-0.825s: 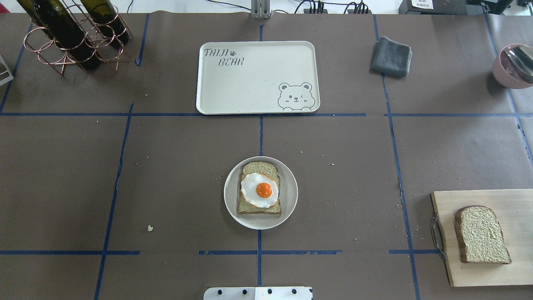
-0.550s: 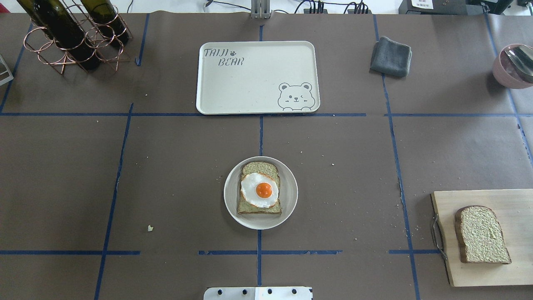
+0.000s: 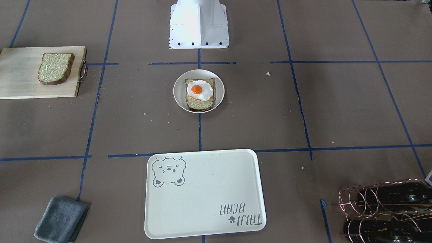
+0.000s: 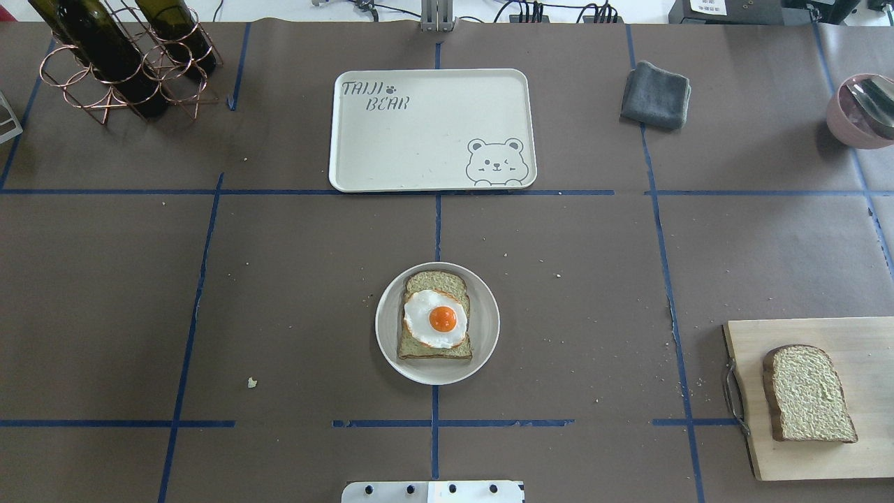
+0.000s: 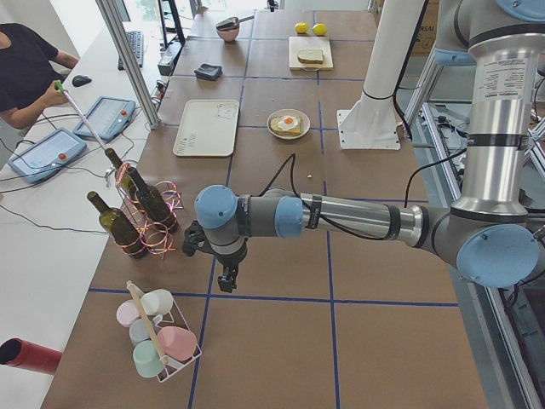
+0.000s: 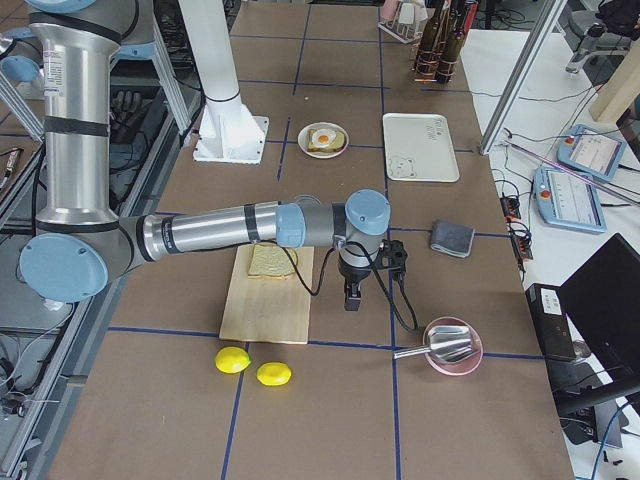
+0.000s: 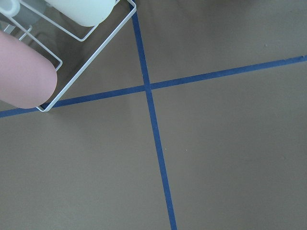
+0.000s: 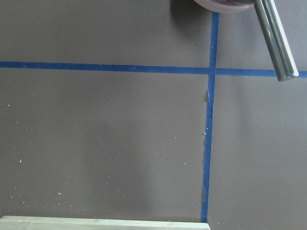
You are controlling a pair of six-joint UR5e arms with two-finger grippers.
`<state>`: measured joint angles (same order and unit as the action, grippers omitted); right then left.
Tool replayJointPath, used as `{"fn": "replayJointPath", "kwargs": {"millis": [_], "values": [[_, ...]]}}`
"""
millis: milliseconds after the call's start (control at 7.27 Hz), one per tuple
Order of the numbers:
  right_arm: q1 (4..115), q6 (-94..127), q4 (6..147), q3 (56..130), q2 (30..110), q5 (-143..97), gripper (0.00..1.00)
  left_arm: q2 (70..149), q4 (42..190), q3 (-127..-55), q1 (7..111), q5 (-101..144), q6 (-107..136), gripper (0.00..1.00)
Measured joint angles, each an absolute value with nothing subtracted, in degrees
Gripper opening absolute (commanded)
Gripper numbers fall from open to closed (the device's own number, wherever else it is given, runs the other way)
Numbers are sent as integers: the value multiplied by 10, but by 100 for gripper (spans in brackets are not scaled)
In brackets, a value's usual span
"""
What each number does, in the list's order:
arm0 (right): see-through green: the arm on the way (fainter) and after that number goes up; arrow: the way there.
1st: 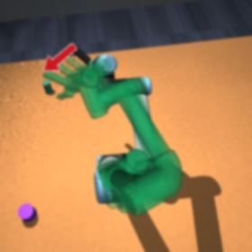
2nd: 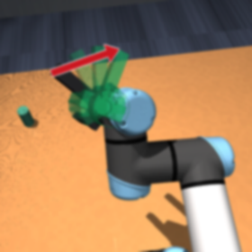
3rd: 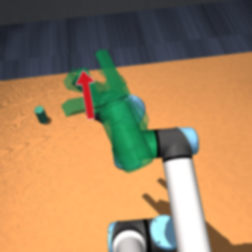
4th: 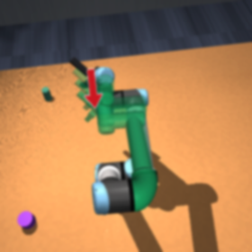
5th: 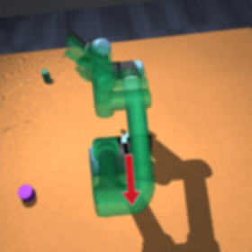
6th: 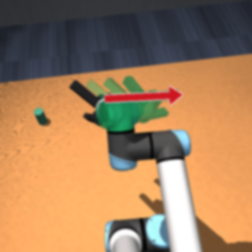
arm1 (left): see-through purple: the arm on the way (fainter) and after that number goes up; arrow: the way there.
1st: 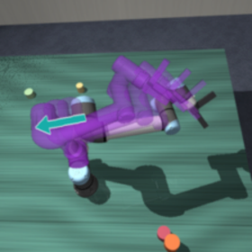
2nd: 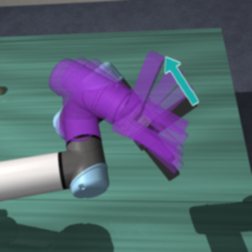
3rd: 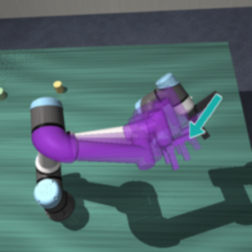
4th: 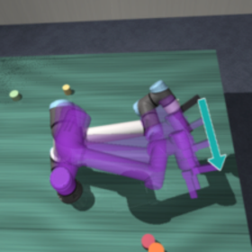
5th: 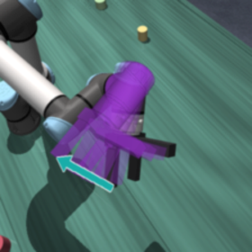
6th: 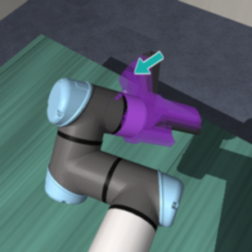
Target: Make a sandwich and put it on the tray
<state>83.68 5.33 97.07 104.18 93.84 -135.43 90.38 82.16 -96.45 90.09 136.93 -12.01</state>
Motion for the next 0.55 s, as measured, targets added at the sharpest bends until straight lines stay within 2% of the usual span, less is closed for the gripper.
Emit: {"fn": "replayJointPath", "kwargs": {"millis": [550], "values": [[818, 53, 969, 1062, 943, -1374, 100, 898, 844, -968, 899, 1385, -123, 100]]}}
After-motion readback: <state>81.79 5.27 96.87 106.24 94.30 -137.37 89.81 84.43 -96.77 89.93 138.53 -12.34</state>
